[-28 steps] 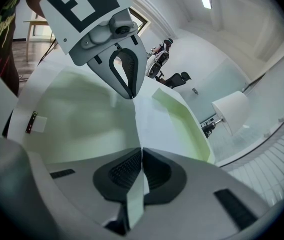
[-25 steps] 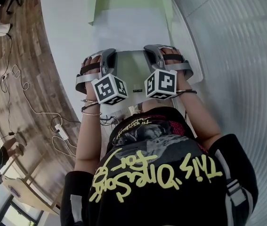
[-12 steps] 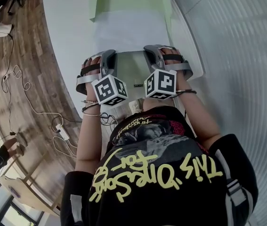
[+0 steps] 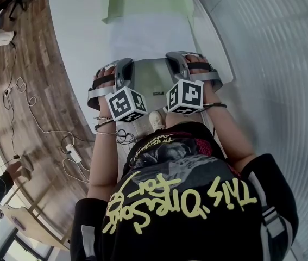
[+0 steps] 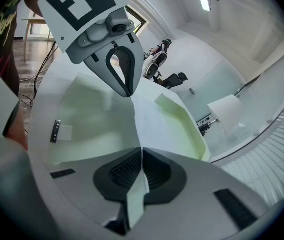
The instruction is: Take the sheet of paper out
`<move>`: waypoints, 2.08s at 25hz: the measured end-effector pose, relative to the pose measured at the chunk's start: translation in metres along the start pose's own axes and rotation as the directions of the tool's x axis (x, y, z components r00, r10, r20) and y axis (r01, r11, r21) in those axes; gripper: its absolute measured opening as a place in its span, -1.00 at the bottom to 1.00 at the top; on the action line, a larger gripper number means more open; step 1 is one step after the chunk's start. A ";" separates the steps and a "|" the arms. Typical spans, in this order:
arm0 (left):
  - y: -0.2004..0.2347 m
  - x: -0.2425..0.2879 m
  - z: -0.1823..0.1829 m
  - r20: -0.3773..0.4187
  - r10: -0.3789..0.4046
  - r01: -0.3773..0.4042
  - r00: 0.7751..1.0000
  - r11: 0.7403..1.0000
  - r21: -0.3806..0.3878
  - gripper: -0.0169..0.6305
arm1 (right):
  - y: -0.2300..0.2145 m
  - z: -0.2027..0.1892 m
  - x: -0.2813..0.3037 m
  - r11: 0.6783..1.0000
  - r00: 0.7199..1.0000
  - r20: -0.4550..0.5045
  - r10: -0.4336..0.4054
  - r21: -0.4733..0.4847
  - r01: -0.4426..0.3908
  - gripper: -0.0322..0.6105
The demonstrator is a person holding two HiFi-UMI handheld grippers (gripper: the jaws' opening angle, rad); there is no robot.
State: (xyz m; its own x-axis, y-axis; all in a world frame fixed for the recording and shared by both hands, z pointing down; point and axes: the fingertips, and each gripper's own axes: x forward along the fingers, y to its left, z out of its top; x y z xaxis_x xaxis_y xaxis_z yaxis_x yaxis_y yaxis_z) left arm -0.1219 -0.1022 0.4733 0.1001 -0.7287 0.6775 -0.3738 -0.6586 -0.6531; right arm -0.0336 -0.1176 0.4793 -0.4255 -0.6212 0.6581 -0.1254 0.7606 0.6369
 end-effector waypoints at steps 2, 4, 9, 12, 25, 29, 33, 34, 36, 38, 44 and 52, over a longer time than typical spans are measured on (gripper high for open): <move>0.001 0.000 0.002 0.001 0.000 0.000 1.000 1.000 -0.001 -0.91 | -0.002 -0.001 -0.002 1.000 1.000 -0.001 -0.001 0.001 0.001 -0.87; -0.002 -0.001 0.003 0.002 0.000 0.000 1.000 1.000 0.003 -0.91 | 0.000 -0.003 -0.003 1.000 1.000 -0.002 -0.005 0.002 0.005 -0.87; -0.008 -0.007 0.001 0.010 0.007 -0.007 1.000 1.000 0.010 -0.91 | 0.009 -0.001 -0.009 1.000 1.000 -0.005 -0.016 0.004 0.016 -0.87; -0.012 -0.012 -0.002 0.012 0.010 -0.010 1.000 1.000 0.015 -0.91 | 0.014 0.002 -0.012 1.000 1.000 -0.005 -0.027 0.002 0.027 -0.87; -0.015 -0.026 -0.008 0.031 0.038 -0.039 0.999 0.999 0.022 -0.91 | 0.018 0.012 -0.025 0.997 0.997 -0.001 -0.076 0.009 0.076 -0.87; -0.012 -0.035 -0.011 0.038 0.059 -0.060 0.998 0.998 0.023 -0.91 | 0.019 0.019 -0.032 0.995 0.995 0.002 -0.098 0.004 0.098 -0.87; -0.012 -0.043 -0.012 0.045 0.079 -0.081 0.996 0.996 0.025 -0.91 | 0.018 0.024 -0.039 0.992 0.992 0.006 -0.125 0.000 0.125 -0.87; -0.011 -0.045 -0.013 0.046 0.084 -0.085 0.995 0.996 0.025 -0.91 | 0.017 0.026 -0.041 0.991 0.991 0.008 -0.131 -0.001 0.131 -0.87; -0.008 -0.048 -0.013 0.049 0.093 -0.094 0.994 0.995 0.022 -0.91 | 0.015 0.030 -0.043 0.990 0.990 0.012 -0.141 -0.005 0.142 -0.87; -0.005 -0.048 -0.013 0.051 0.102 -0.103 0.994 0.994 0.022 -0.91 | 0.012 0.031 -0.042 0.988 0.988 0.018 -0.153 -0.009 0.153 -0.87; 0.004 -0.052 -0.011 0.058 0.135 -0.136 0.989 0.991 0.019 -0.91 | 0.001 0.036 -0.048 0.981 0.981 0.032 -0.189 -0.030 0.190 -0.87; 0.015 -0.067 -0.005 0.075 0.179 -0.180 0.981 0.984 0.010 -0.91 | -0.006 0.043 -0.062 0.972 0.973 0.048 -0.226 -0.057 0.229 -0.87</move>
State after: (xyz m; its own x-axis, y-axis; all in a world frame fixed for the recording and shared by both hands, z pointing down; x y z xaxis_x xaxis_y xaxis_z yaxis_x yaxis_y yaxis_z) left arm -0.1385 -0.0622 0.4202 0.1002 -0.8466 0.5227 -0.3762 -0.5186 -0.7678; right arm -0.0448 -0.0757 0.4175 -0.4290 -0.7674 0.4766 -0.1683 0.5863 0.7924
